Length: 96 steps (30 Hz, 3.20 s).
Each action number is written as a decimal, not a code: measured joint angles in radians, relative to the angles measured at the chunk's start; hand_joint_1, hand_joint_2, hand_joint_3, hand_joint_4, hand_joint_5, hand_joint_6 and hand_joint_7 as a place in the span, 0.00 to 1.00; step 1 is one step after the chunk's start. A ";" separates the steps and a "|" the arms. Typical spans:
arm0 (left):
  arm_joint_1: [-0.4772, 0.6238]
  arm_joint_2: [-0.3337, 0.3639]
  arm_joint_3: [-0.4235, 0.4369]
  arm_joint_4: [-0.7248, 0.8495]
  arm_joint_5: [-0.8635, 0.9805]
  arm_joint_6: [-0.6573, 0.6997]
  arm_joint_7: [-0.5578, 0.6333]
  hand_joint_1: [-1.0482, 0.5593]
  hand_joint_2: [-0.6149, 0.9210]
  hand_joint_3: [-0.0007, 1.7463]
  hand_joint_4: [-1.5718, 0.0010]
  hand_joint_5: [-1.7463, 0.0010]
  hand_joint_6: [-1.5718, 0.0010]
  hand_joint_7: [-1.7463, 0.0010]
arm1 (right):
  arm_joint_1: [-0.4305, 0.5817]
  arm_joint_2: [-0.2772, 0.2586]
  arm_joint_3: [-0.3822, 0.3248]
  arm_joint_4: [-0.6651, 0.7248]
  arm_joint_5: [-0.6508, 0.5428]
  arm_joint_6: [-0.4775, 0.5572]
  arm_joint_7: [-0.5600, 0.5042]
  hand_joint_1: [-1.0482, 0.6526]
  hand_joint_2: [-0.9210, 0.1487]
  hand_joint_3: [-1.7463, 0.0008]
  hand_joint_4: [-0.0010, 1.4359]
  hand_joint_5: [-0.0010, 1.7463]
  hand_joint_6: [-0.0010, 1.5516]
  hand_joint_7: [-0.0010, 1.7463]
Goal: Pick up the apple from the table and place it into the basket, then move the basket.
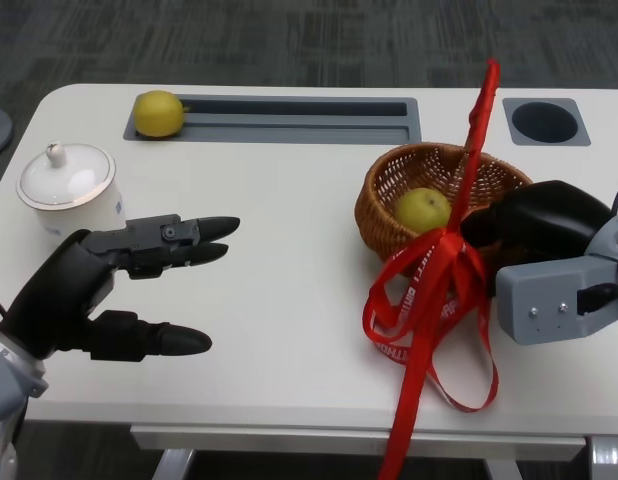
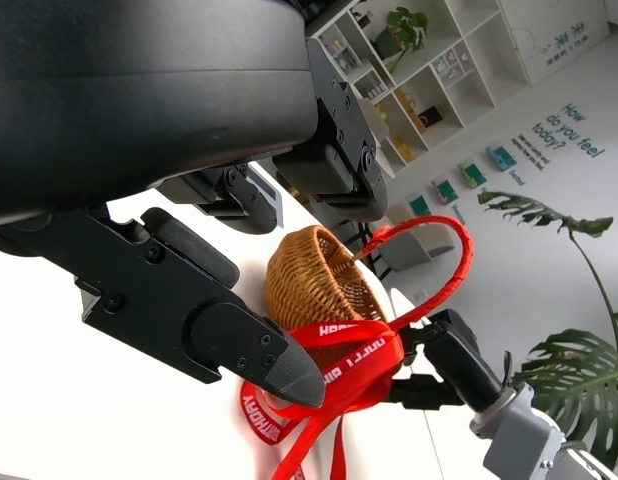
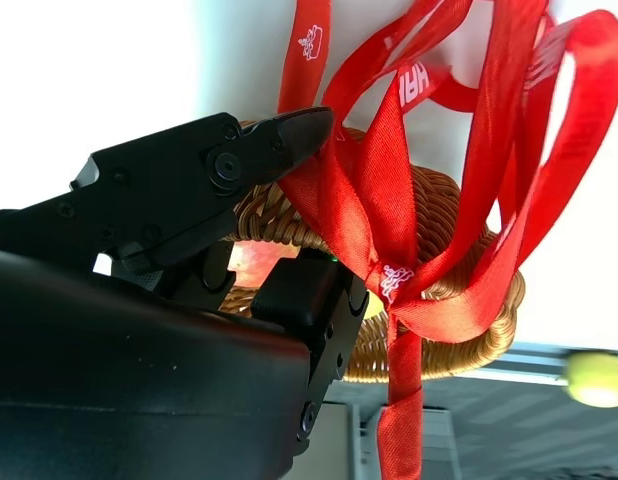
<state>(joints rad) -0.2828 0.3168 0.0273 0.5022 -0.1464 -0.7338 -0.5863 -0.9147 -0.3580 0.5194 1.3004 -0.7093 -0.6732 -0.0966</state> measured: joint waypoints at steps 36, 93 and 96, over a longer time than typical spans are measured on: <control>0.145 0.021 0.014 -0.143 -0.021 0.007 -0.001 0.36 0.87 0.00 0.54 1.00 0.58 1.00 | -0.095 -0.049 -0.095 0.075 0.035 0.400 0.026 0.45 0.07 1.00 0.79 0.00 0.69 0.00; 0.126 0.022 0.002 -0.126 -0.040 -0.012 -0.027 0.34 0.86 0.00 0.54 1.00 0.58 1.00 | -0.008 -0.087 -0.366 -0.071 0.387 0.151 0.455 0.03 0.05 1.00 0.07 0.01 0.06 0.01; 0.120 0.021 0.001 -0.125 -0.041 -0.012 -0.027 0.34 0.86 0.00 0.54 1.00 0.58 1.00 | 0.013 -0.097 -0.384 -0.096 0.405 0.136 0.466 0.03 0.05 1.00 0.12 0.02 0.10 0.02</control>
<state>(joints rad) -0.1626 0.3381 0.0285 0.3768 -0.1874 -0.7460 -0.6134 -0.9015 -0.4549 0.1354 1.2046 -0.3042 -0.5375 0.3689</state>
